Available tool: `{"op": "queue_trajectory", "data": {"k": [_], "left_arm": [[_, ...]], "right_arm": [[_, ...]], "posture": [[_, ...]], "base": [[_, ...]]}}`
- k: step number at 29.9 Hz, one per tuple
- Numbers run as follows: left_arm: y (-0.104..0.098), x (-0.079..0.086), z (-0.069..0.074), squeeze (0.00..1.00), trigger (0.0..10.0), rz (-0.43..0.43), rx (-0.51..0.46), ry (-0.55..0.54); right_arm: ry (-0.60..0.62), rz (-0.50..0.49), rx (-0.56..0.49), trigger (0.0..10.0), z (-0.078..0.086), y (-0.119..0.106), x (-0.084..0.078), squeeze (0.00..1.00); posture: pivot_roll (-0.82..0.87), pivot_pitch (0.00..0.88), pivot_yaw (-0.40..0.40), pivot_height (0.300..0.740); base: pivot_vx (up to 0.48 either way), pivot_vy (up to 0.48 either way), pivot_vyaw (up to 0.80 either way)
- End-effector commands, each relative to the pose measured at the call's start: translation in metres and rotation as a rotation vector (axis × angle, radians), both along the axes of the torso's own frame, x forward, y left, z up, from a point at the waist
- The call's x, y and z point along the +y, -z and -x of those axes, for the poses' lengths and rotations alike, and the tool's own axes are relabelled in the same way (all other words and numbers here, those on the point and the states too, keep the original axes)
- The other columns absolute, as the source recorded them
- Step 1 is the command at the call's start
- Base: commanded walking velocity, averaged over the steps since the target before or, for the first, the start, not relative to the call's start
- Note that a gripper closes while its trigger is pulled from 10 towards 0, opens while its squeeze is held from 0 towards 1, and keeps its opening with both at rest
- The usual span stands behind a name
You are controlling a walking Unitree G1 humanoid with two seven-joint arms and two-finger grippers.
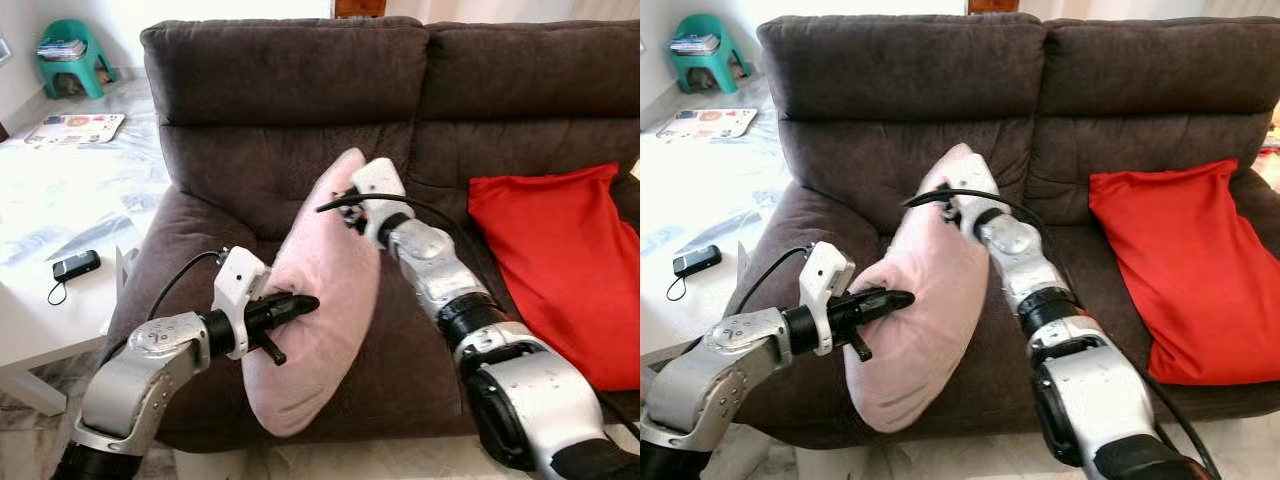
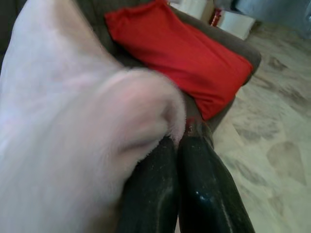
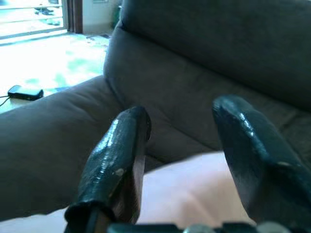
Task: Move the pillow to the sofa from floor
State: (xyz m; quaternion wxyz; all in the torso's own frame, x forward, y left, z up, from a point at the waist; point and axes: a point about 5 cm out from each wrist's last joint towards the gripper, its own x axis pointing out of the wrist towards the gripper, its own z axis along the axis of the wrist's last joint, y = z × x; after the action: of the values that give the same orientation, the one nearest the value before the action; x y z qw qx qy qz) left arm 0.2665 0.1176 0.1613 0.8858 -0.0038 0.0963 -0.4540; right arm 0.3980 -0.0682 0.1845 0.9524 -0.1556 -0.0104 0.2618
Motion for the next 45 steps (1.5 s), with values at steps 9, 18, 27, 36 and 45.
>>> {"op": "queue_trajectory", "data": {"k": [9, 18, 27, 36, 45], "left_arm": [[-0.008, 0.000, -0.002, 0.00, 10.0, 0.021, -0.055, -0.002], [-0.002, 0.001, -0.007, 0.00, 10.0, 0.023, -0.038, -0.040], [0.009, 0.021, -0.033, 0.00, 10.0, -0.013, -0.065, -0.319], [0.020, 0.079, -0.058, 0.00, 10.0, -0.006, -0.079, -0.874], [0.039, 0.092, -0.051, 0.00, 10.0, -0.068, -0.037, -0.972]], "right_arm": [[0.121, -0.035, -0.102, 10.0, -0.005, -0.013, -0.022, 0.00], [0.556, -0.097, -0.124, 10.0, 0.004, 0.007, -0.105, 0.00], [0.767, 0.053, 0.097, 10.0, 0.035, 0.068, -0.161, 0.00], [0.777, 0.074, 0.147, 10.0, 0.047, 0.083, -0.165, 0.00], [0.744, 0.074, 0.175, 10.0, 0.049, 0.089, -0.154, 0.00]], "posture": [[0.08, 0.039, -0.061, 0.740], [0.06, 0.041, -0.058, 0.740], [0.04, 0.033, -0.058, 0.740], [0.04, 0.027, -0.058, 0.740], [0.04, 0.035, -0.061, 0.740]], "base": [[0.000, 0.000, 0.00], [0.000, 0.000, 0.00], [0.000, 0.000, 0.00], [0.000, 0.000, 0.00], [0.000, 0.000, 0.00]]}}
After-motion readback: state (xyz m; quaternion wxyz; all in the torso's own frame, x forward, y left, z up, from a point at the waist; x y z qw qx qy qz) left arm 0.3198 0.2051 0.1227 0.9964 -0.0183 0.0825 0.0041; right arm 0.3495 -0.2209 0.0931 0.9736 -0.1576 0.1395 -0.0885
